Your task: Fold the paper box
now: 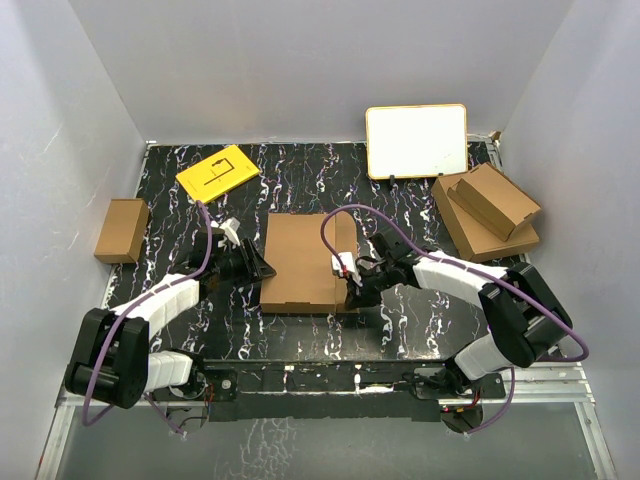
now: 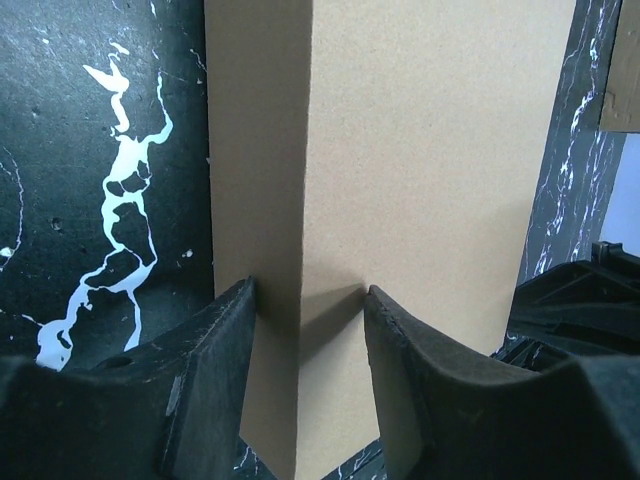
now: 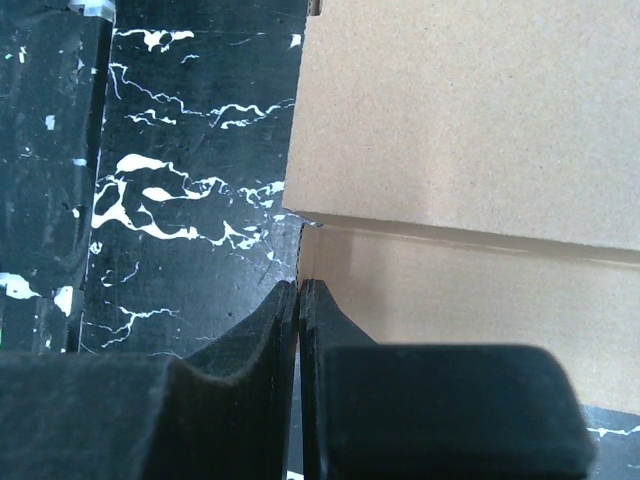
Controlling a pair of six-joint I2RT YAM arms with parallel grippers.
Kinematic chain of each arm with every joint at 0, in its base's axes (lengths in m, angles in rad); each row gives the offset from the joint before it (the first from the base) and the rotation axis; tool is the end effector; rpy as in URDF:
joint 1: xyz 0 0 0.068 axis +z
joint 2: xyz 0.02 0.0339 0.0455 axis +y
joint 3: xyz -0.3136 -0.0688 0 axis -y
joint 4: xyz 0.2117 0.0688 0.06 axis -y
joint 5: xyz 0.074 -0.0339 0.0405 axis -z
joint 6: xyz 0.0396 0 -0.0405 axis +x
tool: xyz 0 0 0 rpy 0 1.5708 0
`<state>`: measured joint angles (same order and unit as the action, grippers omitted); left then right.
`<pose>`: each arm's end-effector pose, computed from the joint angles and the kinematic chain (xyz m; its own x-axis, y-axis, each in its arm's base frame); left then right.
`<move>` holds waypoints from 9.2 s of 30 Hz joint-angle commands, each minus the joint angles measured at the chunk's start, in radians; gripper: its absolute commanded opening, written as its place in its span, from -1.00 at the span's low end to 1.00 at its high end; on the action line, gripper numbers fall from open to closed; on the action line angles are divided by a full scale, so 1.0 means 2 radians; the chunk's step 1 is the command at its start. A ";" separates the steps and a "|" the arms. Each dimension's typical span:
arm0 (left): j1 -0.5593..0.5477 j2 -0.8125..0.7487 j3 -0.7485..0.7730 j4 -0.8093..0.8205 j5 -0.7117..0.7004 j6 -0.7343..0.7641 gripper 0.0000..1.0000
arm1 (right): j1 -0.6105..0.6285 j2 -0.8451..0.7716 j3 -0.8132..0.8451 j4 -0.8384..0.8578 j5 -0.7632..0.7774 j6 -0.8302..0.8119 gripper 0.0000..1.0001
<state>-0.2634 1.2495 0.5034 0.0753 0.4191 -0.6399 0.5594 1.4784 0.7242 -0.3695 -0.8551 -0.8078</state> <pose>0.1922 -0.0685 0.2429 -0.8072 -0.3472 -0.4773 0.0793 0.7375 -0.6706 0.1788 0.1472 0.2344 -0.0766 -0.6075 -0.7906 -0.9841 -0.0812 0.1578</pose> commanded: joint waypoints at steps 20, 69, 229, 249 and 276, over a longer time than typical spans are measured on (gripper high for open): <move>0.002 0.009 -0.005 -0.008 -0.001 -0.010 -0.14 | 0.045 -0.028 0.039 0.029 0.017 0.054 -0.84; 0.002 0.022 -0.002 -0.011 -0.011 -0.027 -0.17 | 0.073 -0.013 0.075 0.007 0.037 0.074 -0.81; 0.012 0.220 0.244 -0.116 -0.030 0.078 -0.24 | -0.108 0.114 0.237 -0.188 0.034 -0.093 -0.71; 0.071 0.187 0.404 -0.214 -0.087 0.172 0.66 | -0.086 0.045 0.158 -0.169 0.002 -0.061 -0.45; 0.068 -0.183 -0.124 0.090 -0.003 -0.281 0.94 | -0.078 -0.029 0.074 -0.185 -0.122 -0.203 0.07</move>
<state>-0.1219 0.8188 0.2531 0.0883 0.4057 -1.1614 0.3943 1.4498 0.8722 -0.7422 -1.0252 -1.1263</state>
